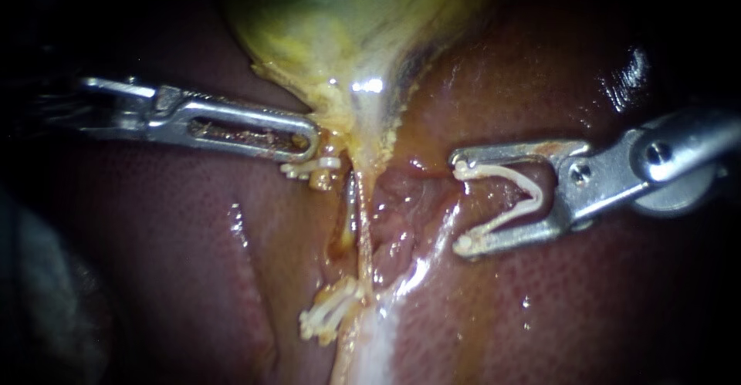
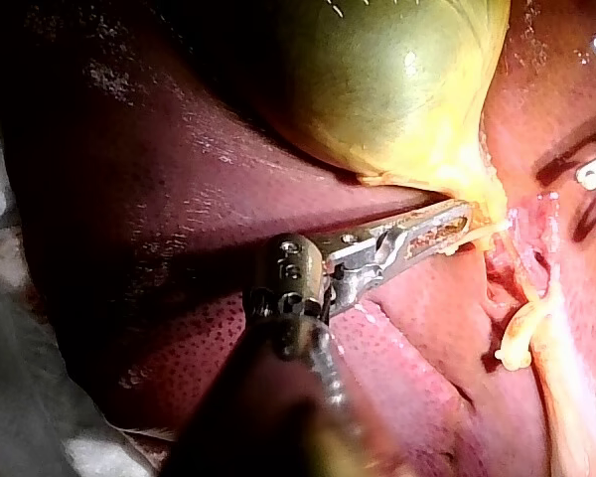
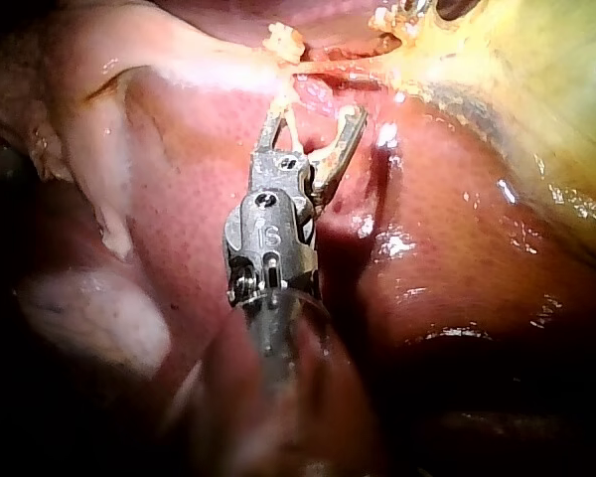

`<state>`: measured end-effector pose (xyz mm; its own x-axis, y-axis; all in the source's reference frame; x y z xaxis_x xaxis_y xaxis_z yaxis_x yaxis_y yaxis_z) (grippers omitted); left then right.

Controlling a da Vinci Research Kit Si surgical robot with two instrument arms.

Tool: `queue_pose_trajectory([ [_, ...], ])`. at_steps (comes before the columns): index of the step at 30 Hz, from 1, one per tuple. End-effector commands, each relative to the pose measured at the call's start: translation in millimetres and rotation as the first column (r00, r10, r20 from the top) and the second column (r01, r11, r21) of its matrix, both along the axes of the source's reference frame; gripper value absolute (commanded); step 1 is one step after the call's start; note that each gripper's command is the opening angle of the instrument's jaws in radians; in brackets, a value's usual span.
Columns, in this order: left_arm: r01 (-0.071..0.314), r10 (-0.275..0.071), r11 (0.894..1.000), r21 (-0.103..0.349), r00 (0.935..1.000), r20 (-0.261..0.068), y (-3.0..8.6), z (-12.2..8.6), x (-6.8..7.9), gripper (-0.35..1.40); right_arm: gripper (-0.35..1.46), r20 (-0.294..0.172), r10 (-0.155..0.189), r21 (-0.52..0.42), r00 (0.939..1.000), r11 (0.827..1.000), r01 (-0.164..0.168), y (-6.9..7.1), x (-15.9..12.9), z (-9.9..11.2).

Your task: Clipping first clip right tube

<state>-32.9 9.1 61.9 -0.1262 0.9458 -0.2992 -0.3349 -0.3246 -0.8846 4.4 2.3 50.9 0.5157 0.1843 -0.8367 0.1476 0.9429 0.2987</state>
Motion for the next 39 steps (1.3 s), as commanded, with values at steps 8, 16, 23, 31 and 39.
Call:
queue_pose_trajectory([
  [8,0.002,-0.002,1.0,-0.019,1.0,-0.001,1.4,-4.6,3.6,-0.35,0.5,0.0,0.002,-0.002,1.0,1.0,-0.002,-0.1,0.1,-0.1],
  [16,0.018,-0.02,0.998,-0.057,0.9996,-0.018,3.1,-8.5,6.4,-0.35,0.5,-0.001,-0.003,0.002,1.0,1.0,0.003,-0.1,0.1,-0.3],
  [23,0.022,-0.023,0.998,-0.06,0.9995,-0.021,2.8,-8.0,6.4,-0.35,0.5,-0.025,-0.012,0.021,0.9996,1.0,0.013,-0.6,1.8,-0.8],
  [31,0.023,-0.024,0.998,-0.06,0.9995,-0.022,2.8,-8.1,6.4,-0.35,0.48,-0.006,0.018,0.119,0.9998,0.993,-0.017,-1.0,4.8,0.3],
  [39,0.024,-0.026,0.998,-0.06,0.9994,-0.023,2.7,-8.2,6.4,-0.35,0.48,-0.005,0.067,0.227,0.9977,0.972,-0.065,-1.6,8.0,3.6],
])
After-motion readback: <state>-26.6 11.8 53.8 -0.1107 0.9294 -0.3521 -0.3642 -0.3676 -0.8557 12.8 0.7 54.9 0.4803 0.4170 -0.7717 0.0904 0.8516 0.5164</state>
